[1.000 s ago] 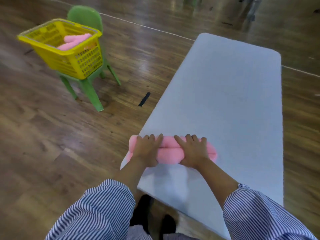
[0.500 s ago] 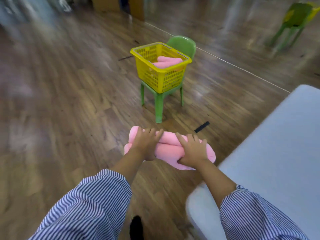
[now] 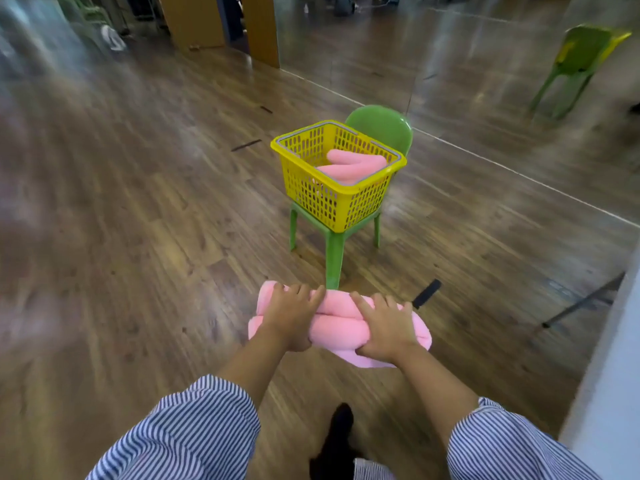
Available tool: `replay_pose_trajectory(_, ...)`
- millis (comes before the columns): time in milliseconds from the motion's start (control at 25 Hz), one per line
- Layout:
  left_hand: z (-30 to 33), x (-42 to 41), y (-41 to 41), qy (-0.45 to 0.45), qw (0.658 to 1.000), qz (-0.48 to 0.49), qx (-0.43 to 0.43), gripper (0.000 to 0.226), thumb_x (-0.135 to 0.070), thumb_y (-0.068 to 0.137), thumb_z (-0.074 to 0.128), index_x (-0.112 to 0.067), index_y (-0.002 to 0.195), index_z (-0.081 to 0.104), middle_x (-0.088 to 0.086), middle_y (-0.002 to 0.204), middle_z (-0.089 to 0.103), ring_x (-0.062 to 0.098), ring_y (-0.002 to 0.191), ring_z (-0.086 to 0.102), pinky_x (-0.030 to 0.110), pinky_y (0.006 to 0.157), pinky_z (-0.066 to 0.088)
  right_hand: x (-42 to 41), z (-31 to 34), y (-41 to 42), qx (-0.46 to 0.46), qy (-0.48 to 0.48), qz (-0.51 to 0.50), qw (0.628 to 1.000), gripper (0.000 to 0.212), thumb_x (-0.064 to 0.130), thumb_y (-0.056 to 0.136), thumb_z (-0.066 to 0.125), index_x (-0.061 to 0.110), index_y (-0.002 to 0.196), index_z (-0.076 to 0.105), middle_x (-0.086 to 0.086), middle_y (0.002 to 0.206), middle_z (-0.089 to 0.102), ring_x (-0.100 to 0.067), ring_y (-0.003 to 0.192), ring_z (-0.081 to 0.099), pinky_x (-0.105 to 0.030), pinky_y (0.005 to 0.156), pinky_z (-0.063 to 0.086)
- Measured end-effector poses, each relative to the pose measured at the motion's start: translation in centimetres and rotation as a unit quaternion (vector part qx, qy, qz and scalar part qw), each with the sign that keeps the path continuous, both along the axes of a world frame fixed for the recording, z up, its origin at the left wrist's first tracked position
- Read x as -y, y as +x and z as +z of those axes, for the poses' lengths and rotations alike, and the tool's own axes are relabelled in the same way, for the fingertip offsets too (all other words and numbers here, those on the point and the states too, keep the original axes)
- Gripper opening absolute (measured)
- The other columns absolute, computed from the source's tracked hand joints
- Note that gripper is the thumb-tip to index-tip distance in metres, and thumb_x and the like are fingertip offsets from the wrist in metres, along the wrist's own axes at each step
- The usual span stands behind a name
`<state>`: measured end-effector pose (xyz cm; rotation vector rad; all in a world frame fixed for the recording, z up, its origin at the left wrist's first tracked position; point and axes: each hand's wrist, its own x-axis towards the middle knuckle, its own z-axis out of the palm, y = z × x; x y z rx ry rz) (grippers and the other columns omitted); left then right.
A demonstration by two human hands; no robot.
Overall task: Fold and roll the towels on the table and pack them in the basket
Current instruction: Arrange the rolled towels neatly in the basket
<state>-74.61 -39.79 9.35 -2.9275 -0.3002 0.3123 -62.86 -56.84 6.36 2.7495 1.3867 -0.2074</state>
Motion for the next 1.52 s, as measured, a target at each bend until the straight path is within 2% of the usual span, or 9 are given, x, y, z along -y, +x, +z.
replay_pose_trajectory(240,-0.4,-11.9,10.9,-0.012,0.999,0.021,0.024,0.095,-0.05,0.056,0.069,-0.017,0.139,0.039,0.007,0.114,0.059,0.029,0.099,0.059,0.046,0.082,0.042,-12.4,-0.1,12.1,0.01,0.026,0.036,0.999,0.101,0.059,0.052,0.061,0.037,0.142,0.021,-0.005,0.119,0.05,-0.029,0.107,0.047,-0.046,0.081,0.034)
replay_pose_trajectory(360,-0.7,-18.0,15.6,0.002,0.998,0.045,0.036,0.095,-0.051,0.036,0.072,-0.017,0.124,0.054,0.004,0.091,0.064,0.026,0.077,0.063,0.043,0.067,0.046,-18.5,0.2,17.3,0.046,0.028,0.046,0.997,0.106,0.064,0.033,0.063,0.034,0.131,0.037,-0.004,0.096,0.059,-0.028,0.084,0.056,-0.044,0.067,0.04)
replay_pose_trajectory(440,-1.2,-21.3,18.1,-0.023,0.997,0.043,0.06,0.096,-0.05,0.032,0.07,-0.017,0.119,0.053,0.003,0.084,0.062,0.026,0.07,0.063,0.042,0.063,0.046,-21.8,0.5,19.9,0.048,0.041,0.051,0.997,0.108,0.066,0.022,0.063,0.033,0.124,0.045,-0.003,0.084,0.058,-0.026,0.071,0.056,-0.043,0.059,0.043)
replay_pose_trajectory(560,-2.4,-25.8,22.0,-0.037,0.998,0.029,0.047,0.097,-0.051,0.028,0.068,-0.017,0.117,0.046,0.003,0.081,0.062,0.026,0.065,0.062,0.04,0.06,0.048,-26.0,-0.5,23.3,0.034,0.01,0.024,0.999,0.109,0.067,0.02,0.061,0.032,0.122,0.048,-0.001,0.081,0.058,-0.025,0.068,0.057,-0.045,0.057,0.044)
replay_pose_trajectory(640,-3.0,-29.5,25.7,-0.058,0.996,-0.009,0.073,0.098,-0.052,0.028,0.069,-0.017,0.116,0.045,0.003,0.081,0.062,0.026,0.066,0.061,0.039,0.06,0.048,-29.2,-1.1,26.1,0.03,0.02,0.007,0.999,0.108,0.068,0.021,0.06,0.033,0.122,0.048,-0.001,0.081,0.058,-0.025,0.069,0.057,-0.046,0.057,0.044)
replay_pose_trajectory(1080,-3.4,-45.4,45.4,-0.038,0.986,-0.16,0.01,0.099,-0.047,0.031,0.071,-0.015,0.121,0.044,0.006,0.083,0.061,0.028,0.068,0.061,0.04,0.059,0.043,-41.6,-0.6,38.7,-0.002,0.009,-0.188,0.982,0.097,0.074,0.039,0.044,0.029,0.125,0.046,-0.004,0.088,0.06,-0.028,0.075,0.06,-0.045,0.062,0.047)
replay_pose_trajectory(1240,-3.1,-47.1,52.1,-0.014,0.976,-0.219,0.0,0.099,-0.052,0.056,0.068,-0.015,0.139,0.029,0.01,0.111,0.057,0.031,0.097,0.058,0.044,0.078,0.04,-43.2,-0.6,43.5,0.013,-0.002,-0.206,0.978,0.097,0.064,0.036,0.053,0.028,0.126,0.048,-0.003,0.089,0.06,-0.028,0.074,0.059,-0.042,0.059,0.044)
replay_pose_trajectory(1400,-2.1,-48.3,58.7,-0.002,0.977,-0.213,0.008,0.104,-0.063,0.053,0.069,-0.015,0.136,0.029,0.009,0.107,0.06,0.03,0.094,0.059,0.044,0.078,0.04,-44.5,-0.6,51.1,0.03,-0.011,-0.206,0.978,0.105,0.065,0.03,0.065,0.026,0.126,0.047,-0.007,0.093,0.061,-0.029,0.075,0.06,-0.047,0.063,0.045)
replay_pose_trajectory(1520,-1.7,-49.4,63.8,0.002,0.977,-0.208,0.038,0.099,-0.054,0.068,0.064,-0.016,0.147,0.016,0.008,0.126,0.048,0.028,0.115,0.049,0.044,0.091,0.034,-45.3,0.1,56.4,0.046,-0.012,-0.204,0.978,0.108,0.065,0.028,0.068,0.025,0.127,0.048,-0.009,0.096,0.061,-0.03,0.08,0.06,-0.05,0.067,0.046)
